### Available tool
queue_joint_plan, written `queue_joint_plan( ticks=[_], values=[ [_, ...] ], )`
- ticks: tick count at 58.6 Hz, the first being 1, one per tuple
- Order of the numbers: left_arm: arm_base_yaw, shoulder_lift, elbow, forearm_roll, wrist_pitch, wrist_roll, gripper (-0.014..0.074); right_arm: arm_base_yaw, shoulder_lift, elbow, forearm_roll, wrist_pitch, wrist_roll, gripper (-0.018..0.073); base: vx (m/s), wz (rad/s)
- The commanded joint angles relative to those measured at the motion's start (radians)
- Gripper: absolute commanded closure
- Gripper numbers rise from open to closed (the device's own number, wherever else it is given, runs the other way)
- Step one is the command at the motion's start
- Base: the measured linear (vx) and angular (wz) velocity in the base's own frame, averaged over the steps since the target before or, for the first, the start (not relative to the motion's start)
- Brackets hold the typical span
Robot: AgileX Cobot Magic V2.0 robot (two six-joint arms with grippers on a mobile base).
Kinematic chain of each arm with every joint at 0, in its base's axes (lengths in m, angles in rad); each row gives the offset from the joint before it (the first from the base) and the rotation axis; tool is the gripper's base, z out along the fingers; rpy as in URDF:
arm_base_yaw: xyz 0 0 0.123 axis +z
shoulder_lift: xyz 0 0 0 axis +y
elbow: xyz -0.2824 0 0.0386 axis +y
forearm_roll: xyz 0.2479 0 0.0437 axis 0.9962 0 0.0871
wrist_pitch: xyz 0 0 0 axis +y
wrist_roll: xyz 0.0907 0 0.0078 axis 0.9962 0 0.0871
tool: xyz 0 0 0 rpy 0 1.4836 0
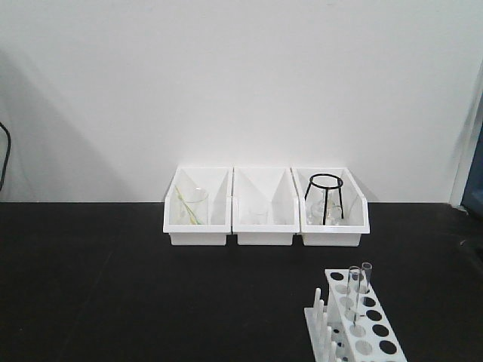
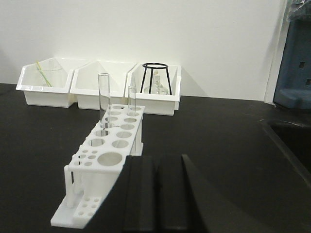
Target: Flip and reinsert test tube from rack
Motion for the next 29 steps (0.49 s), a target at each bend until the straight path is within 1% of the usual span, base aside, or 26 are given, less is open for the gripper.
queue_joint_plan(
  ticks=[1,29],
  values=[
    [-0.007,-0.011,0.0,-0.004,-0.087,0.0,0.0603,-0.006,-0.008,0.0,-0.012,-0.08,0.0,0.0568,0.17,0.0],
    [-0.007,-0.011,0.0,-0.004,-0.087,0.0,0.0603,-0.006,-0.008,0.0,-0.012,-0.08,0.0,0.0568,0.11,-0.03]
  ],
)
